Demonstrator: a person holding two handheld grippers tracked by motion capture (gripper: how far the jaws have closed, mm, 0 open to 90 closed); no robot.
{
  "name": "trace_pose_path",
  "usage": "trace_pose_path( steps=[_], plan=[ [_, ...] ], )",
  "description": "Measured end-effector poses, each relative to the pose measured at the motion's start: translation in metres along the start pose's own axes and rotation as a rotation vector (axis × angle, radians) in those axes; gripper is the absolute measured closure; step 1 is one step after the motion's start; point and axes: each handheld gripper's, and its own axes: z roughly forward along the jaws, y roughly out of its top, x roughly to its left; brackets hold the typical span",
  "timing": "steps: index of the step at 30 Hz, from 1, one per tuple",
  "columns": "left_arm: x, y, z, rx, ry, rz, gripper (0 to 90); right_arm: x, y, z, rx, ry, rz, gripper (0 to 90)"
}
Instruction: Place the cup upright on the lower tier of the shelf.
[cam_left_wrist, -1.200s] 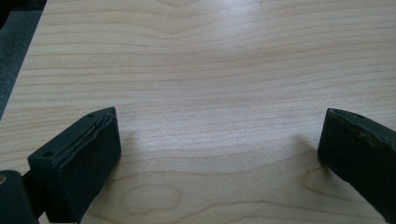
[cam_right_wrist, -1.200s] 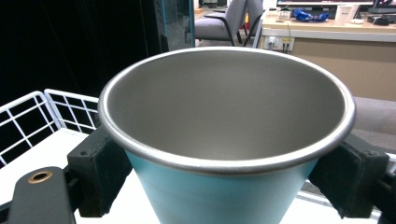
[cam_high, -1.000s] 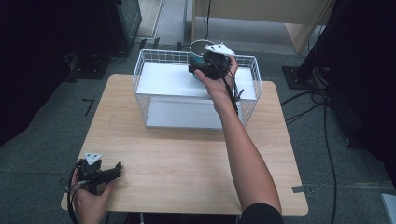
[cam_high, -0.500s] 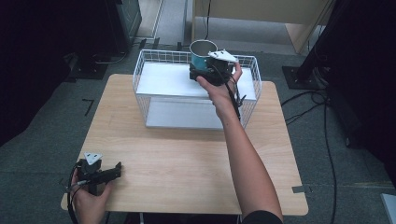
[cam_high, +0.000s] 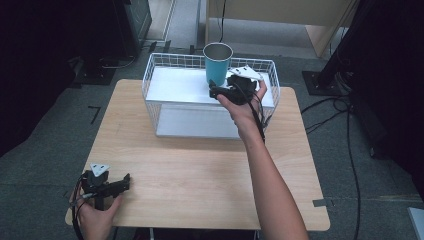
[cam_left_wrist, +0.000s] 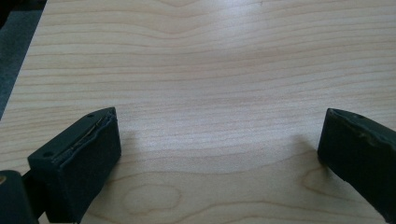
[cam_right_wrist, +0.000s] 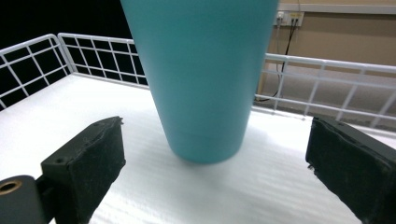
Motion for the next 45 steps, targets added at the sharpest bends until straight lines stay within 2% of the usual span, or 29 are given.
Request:
trace_pose_path(
  steps=[16,23,25,26,31,34,35,45],
  plan=[
    [0.0,0.0,0.0,-0.003,0.001,0.0,0.0,-0.006,-0.029,-0.038,0.007,-0.019,0.003,4.8],
    [0.0,0.0,0.0,-0.002,0.001,0.001,0.0,-0.021,-0.054,-0.057,0.005,-0.043,0.022,7.7],
    [0.0,0.0,0.0,-0.001,0.001,0.0,0.0,-0.023,-0.057,-0.061,-0.008,-0.047,0.019,8.5],
    [0.0,0.0,0.0,-0.001,0.001,0.001,0.0,-0.026,-0.061,-0.068,0.001,-0.05,0.024,8.7],
    [0.0,0.0,0.0,-0.002,0.001,-0.001,0.0,-0.032,-0.074,-0.08,-0.001,-0.055,0.021,8.6],
    [0.0,0.0,0.0,-0.002,0.001,-0.001,0.0,-0.034,-0.08,-0.083,0.003,-0.057,0.027,8.6],
    [0.0,0.0,0.0,-0.002,0.001,0.001,0.0,-0.037,-0.088,-0.086,0.012,-0.062,0.035,8.7],
    [0.0,0.0,0.0,-0.002,0.001,0.0,0.0,-0.054,-0.123,-0.099,0.037,-0.077,0.055,9.2]
  ],
)
